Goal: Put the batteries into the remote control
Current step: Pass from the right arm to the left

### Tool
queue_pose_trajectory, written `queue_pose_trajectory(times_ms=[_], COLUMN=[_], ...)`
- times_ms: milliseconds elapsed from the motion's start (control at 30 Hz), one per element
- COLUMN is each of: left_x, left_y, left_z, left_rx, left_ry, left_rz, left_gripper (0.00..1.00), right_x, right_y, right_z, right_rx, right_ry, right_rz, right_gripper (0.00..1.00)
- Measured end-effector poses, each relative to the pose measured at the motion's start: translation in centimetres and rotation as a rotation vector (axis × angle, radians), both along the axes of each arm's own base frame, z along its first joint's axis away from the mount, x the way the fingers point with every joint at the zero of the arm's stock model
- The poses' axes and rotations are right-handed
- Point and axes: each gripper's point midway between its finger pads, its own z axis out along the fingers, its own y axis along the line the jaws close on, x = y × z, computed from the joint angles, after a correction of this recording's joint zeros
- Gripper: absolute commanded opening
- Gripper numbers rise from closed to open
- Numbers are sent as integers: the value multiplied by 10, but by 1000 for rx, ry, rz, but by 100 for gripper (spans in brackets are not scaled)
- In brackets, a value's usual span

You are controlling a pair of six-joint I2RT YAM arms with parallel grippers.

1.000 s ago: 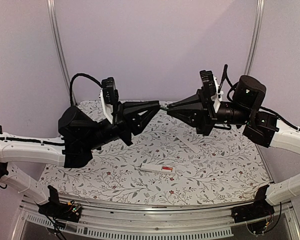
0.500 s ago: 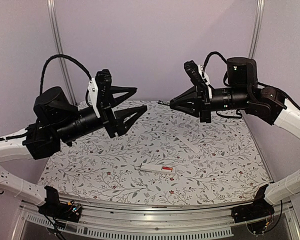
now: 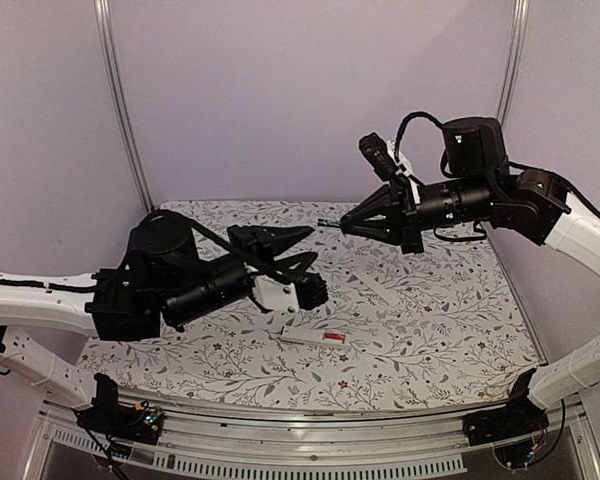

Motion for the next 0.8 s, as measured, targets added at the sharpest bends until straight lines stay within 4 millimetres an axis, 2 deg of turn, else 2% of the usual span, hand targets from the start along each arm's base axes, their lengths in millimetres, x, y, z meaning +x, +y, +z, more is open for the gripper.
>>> queue_pose_trajectory(times_ms=[233, 300, 400, 533, 667, 800], left_x=[9, 11, 18, 27, 24, 11], left_y=[4, 5, 8, 12, 9, 14], left_z=[11, 13, 14, 12, 18, 34], left_rx=[-14, -23, -28, -38, -75, -190], left_ry=[-87, -87, -84, -45, 94, 254], left_rz=[18, 10, 4, -20, -133, -268], left_gripper=[62, 63, 58, 59, 62, 62], right_x=[-1, -2, -4, -8, -18, -28], right_y=[3, 3, 3, 4, 3, -1], right_z=[-3, -3, -3, -7, -17, -10], right_rx=[-3, -1, 1, 0, -5, 17], right_ry=[16, 19, 28, 45, 62, 44], right_rz=[17, 19, 27, 53, 103, 137], right_gripper=[0, 0, 0, 0, 0, 0])
